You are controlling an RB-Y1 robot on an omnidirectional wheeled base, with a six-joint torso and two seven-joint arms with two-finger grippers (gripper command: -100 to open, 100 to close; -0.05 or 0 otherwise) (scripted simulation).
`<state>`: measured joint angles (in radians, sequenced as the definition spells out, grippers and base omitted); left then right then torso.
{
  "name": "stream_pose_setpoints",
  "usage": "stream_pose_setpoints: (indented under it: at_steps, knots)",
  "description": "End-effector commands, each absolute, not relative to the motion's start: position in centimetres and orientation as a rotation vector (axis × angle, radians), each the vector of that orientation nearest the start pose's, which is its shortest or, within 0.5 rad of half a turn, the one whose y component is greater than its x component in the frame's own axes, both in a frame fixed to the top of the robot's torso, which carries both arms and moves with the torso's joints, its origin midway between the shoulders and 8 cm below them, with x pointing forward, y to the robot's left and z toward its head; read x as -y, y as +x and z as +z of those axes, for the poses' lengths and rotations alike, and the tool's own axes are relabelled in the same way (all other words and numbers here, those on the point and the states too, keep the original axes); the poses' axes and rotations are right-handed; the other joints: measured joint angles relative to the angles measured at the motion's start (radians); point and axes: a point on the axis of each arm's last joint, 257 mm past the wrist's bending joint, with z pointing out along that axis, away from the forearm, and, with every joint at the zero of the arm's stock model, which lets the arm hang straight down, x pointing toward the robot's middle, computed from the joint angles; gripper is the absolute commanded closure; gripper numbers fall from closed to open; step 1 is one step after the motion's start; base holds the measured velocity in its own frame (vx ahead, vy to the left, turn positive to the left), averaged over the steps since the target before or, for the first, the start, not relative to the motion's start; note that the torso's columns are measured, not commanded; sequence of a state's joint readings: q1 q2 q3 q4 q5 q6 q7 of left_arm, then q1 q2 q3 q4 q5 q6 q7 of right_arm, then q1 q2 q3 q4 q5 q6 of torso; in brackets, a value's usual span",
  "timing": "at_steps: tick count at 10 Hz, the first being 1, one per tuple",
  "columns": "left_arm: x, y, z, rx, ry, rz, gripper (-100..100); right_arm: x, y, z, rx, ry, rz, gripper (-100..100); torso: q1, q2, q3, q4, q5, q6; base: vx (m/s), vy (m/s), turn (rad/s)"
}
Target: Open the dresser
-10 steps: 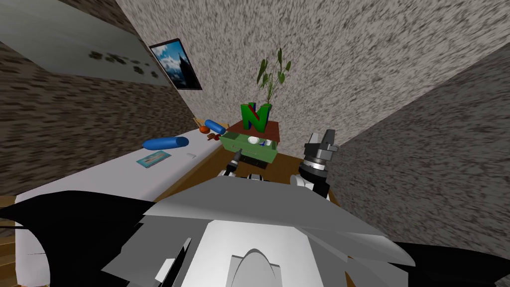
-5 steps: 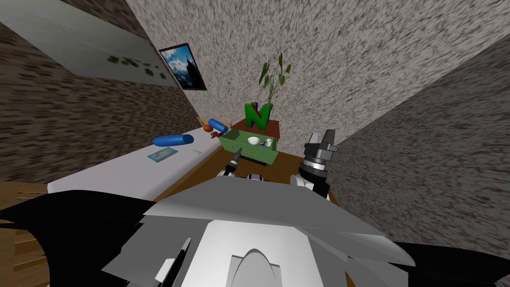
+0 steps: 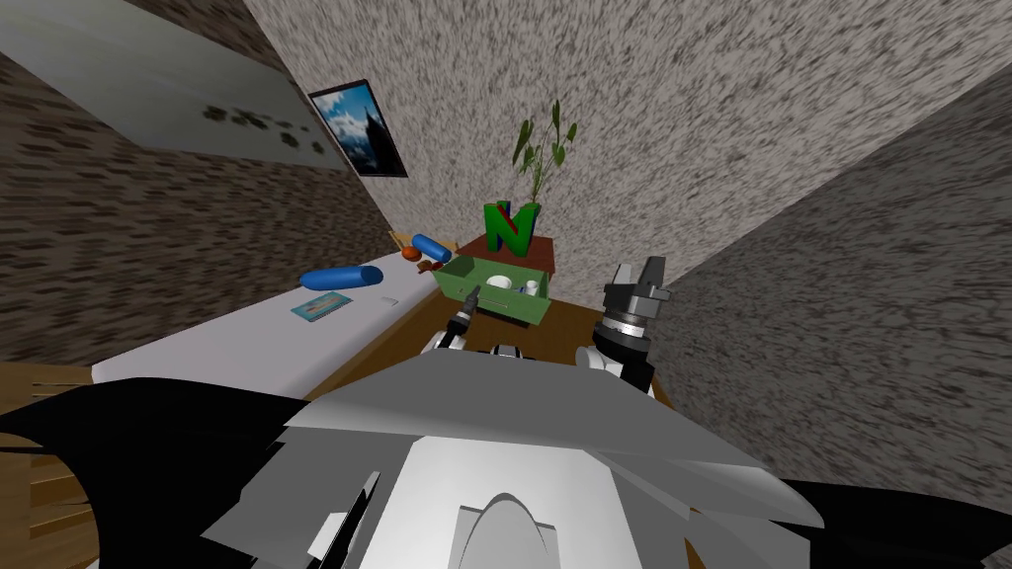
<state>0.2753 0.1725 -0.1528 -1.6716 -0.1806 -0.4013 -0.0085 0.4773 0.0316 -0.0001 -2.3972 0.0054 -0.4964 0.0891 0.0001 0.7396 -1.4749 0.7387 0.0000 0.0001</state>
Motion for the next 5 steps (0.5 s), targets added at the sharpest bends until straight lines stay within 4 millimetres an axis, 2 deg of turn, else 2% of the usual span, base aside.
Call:
stream_pose_setpoints:
  at_steps: [1, 2, 3, 4, 5]
  knots:
    - [-20.0, 45.5, -20.1, -1.284, -0.738, -1.191, -100, 27.4, 31.8, 8.2, -0.513, 0.539, 1.248, 0, 0.000, 0.000, 0.000, 0.000, 0.000, 0.000, -0.036, -0.009, -0.015]
    - [-20.0, 45.7, -19.6, -1.283, -0.739, -1.190, -100, 27.4, 31.8, 8.2, -0.513, 0.539, 1.248, 0, -0.001, 0.001, 0.000, 0.002, -0.001, 0.000, -0.034, -0.010, -0.015]
    - [-20.0, 45.5, -20.5, -1.295, -0.749, -1.186, -100, 27.4, 31.8, 8.2, -0.513, 0.539, 1.248, 0, -0.002, 0.003, 0.001, 0.005, -0.003, -0.001, -0.010, -0.001, -0.002]
    - [-20.1, 45.5, -20.7, -1.299, -0.754, -1.183, 0, 27.4, 31.8, 8.2, -0.513, 0.539, 1.248, 0, -0.002, 0.002, 0.001, 0.003, -0.002, 0.000, 0.000, 0.000, 0.000]
    - [-20.1, 45.5, -20.9, -1.303, -0.758, -1.181, 0, 27.4, 31.8, 8.2, -0.513, 0.539, 1.248, 0, -0.001, 0.001, 0.000, 0.002, -0.001, 0.000, 0.000, 0.000, 0.000]
